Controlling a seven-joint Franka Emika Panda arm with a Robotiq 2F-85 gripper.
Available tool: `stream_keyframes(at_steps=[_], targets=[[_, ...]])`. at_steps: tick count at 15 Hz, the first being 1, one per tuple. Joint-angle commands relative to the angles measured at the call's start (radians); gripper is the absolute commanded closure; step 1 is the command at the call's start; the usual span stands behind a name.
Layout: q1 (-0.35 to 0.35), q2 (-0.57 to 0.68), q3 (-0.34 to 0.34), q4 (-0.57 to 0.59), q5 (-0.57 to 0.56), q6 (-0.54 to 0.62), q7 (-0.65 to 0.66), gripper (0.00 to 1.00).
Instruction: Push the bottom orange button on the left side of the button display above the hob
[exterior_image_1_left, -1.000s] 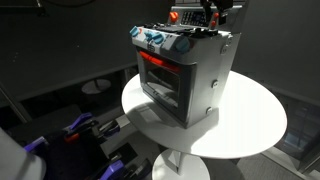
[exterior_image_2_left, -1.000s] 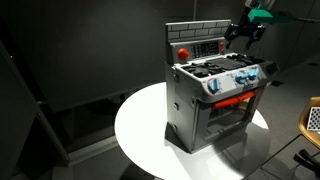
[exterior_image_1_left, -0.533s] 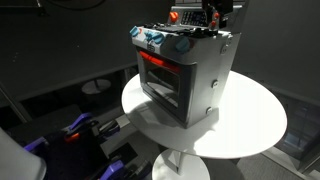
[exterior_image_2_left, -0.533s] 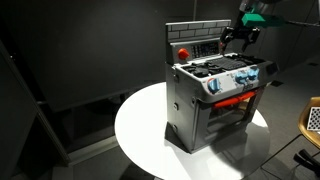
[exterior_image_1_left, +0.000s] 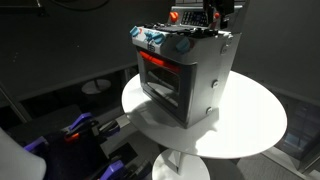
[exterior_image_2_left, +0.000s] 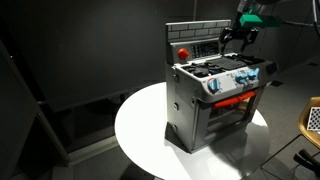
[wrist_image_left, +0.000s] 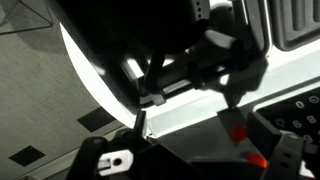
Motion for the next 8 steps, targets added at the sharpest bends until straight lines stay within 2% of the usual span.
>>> stream_keyframes(at_steps=[1,4,8], targets=[[0.011,0.012,-0.017,0.034,-0.001,-0.04,0.013,0.0],[0.008,-0.025,-0.011,0.013,0.017,-0.085,-0.018,0.0],[0.001,-0.074,-0.002,-0.004,0.041,-0.201,-0.076,0.0]])
